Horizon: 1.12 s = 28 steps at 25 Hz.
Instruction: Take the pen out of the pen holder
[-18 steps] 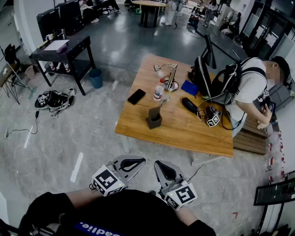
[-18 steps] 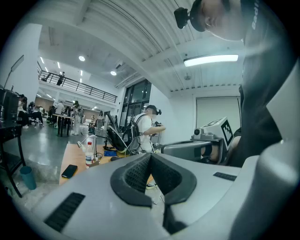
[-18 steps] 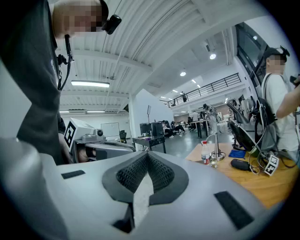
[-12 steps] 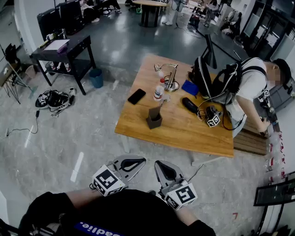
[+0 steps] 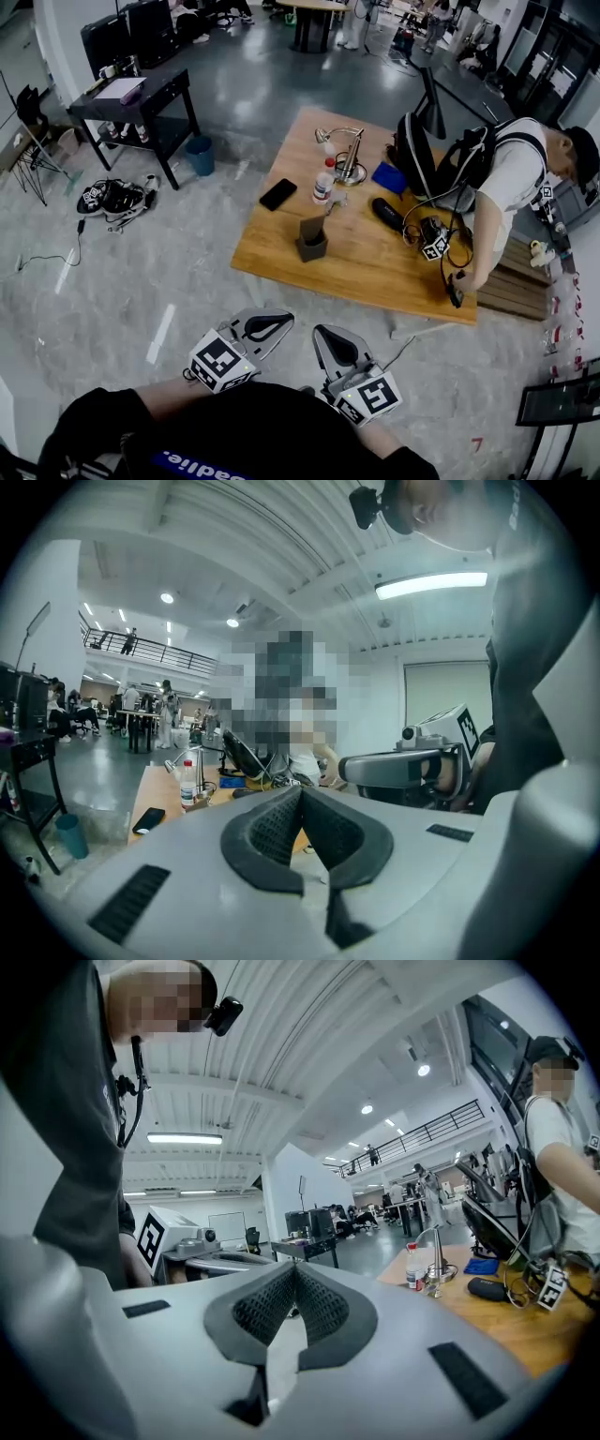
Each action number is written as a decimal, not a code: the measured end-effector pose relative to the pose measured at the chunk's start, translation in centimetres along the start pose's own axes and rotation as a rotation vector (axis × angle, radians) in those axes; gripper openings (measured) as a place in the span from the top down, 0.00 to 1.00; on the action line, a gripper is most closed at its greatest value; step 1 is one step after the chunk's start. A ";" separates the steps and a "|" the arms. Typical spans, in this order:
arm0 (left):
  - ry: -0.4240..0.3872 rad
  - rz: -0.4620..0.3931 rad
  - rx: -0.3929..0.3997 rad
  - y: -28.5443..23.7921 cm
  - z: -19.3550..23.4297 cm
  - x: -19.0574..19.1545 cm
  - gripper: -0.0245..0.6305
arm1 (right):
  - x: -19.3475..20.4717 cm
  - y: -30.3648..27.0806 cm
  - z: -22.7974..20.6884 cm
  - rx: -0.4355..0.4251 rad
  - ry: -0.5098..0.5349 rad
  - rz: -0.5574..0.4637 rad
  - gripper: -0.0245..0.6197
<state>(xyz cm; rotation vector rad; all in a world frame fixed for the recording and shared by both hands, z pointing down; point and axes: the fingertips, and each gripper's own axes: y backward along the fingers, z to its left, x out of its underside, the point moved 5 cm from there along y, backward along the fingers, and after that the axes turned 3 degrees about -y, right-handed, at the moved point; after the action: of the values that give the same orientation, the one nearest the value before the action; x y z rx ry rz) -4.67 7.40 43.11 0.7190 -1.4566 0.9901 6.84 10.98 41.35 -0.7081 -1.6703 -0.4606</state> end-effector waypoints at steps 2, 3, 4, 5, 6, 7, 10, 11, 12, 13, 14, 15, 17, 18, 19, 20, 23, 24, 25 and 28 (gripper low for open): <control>-0.007 0.005 -0.032 -1.1 0.1 0.2 0.95 | 0.1 0.5 -0.9 -0.015 0.002 0.002 0.95; -0.008 0.009 -0.050 -1.7 0.3 0.4 0.95 | 0.3 0.7 -1.5 -0.019 0.000 0.004 0.95; -0.007 0.013 -0.068 -2.4 0.6 0.7 0.95 | 0.4 0.9 -2.0 -0.022 -0.005 0.008 0.95; -0.008 0.019 -0.084 -3.0 1.0 0.9 0.95 | 0.6 0.9 -2.4 -0.024 -0.010 0.012 0.95; -0.011 0.027 -0.098 -3.5 1.4 1.1 0.95 | 0.7 0.9 -2.8 -0.025 -0.014 0.018 0.95; -0.018 0.037 -0.107 -4.1 1.9 1.4 0.95 | 0.8 0.8 -3.0 -0.027 -0.016 0.024 0.95; -0.039 0.075 -0.115 -5.7 4.2 2.5 0.95 | 0.7 -0.3 -4.1 -0.018 -0.015 0.046 0.95; -0.048 0.090 -0.116 -6.4 5.3 3.0 0.95 | 0.5 -1.0 -4.6 -0.007 -0.015 0.053 0.95; -0.057 0.107 -0.114 -7.1 6.6 3.5 0.95 | 0.3 -1.7 -5.2 0.006 -0.015 0.058 0.95; -0.063 0.124 -0.107 -7.8 7.8 4.0 0.95 | 0.1 -2.5 -5.8 0.022 -0.015 0.062 0.95; -0.067 0.137 -0.098 -8.6 9.0 4.4 0.95 | -0.1 -3.2 -6.3 0.039 -0.015 0.068 0.95; -0.069 0.147 -0.086 -9.2 10.2 4.9 0.95 | -0.3 -4.0 -6.9 0.058 -0.014 0.074 0.95; -0.077 0.164 -0.060 -10.3 12.6 5.7 0.95 | -0.6 -5.6 -8.0 0.100 -0.014 0.079 0.95; -0.083 0.174 -0.047 -10.9 13.8 6.1 0.95 | -0.8 -6.5 -8.5 0.119 -0.013 0.074 0.95; -0.088 0.186 -0.037 -11.4 14.9 6.5 0.95 | -1.1 -7.3 -9.0 0.135 -0.014 0.067 0.95; -0.091 0.199 -0.029 -11.9 15.8 6.9 0.95 | -1.3 -7.9 -9.5 0.149 -0.017 0.063 0.95; -0.086 0.242 -0.016 -13.5 17.7 8.3 0.94 | -1.4 -8.7 -10.6 0.180 -0.042 0.113 0.95; -0.085 0.256 -0.015 -14.0 18.1 8.7 0.94 | -1.3 -8.8 -11.0 0.182 -0.048 0.132 0.95; -0.084 0.270 -0.015 -14.4 18.4 9.1 0.94 | -1.3 -9.0 -11.3 0.178 -0.048 0.138 0.95; -0.070 0.314 -0.027 -15.9 18.8 10.5 0.88 | -1.4 -9.2 -12.7 0.144 -0.031 0.112 0.95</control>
<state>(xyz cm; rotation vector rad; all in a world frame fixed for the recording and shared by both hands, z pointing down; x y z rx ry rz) -0.89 -15.32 56.77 0.5176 -1.6751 1.1901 10.08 -4.25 43.45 -0.7006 -1.6645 -0.2486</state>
